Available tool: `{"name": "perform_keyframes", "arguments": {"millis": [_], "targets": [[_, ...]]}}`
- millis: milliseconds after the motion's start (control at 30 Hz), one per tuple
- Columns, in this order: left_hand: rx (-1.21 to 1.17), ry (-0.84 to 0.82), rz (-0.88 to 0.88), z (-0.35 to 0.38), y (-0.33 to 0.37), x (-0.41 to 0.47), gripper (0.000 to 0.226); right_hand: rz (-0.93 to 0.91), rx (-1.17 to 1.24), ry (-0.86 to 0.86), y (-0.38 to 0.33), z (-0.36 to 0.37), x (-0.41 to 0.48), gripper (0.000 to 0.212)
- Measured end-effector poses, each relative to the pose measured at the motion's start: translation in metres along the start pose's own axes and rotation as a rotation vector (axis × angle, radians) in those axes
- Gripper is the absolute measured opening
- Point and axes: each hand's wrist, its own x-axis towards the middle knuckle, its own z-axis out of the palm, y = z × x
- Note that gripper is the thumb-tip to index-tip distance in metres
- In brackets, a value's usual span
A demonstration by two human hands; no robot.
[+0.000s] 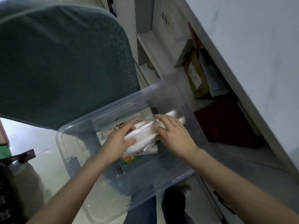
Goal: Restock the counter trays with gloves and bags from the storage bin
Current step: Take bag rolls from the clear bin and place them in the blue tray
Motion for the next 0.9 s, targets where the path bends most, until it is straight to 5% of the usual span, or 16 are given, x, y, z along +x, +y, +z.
{"name": "perform_keyframes", "arguments": {"millis": [333,467,600,900], "targets": [[0.196,-0.124,0.256,-0.070,0.143,-0.086,0.007,0.029,0.124,0.042,-0.031,-0.145,-0.055,0.020],[0.221,-0.076,0.401,-0.074,0.213,-0.113,0.030,0.070,0.120,0.117,-0.029,-0.214,-0.100,0.024],[0.328,-0.009,0.538,-0.046,0.285,-0.131,0.041,0.162,0.114,0.211,-0.016,-0.272,-0.161,0.026],[0.258,-0.035,0.809,0.094,0.436,-0.148,0.021,0.492,0.108,0.274,0.024,-0.355,-0.355,0.032]]}}
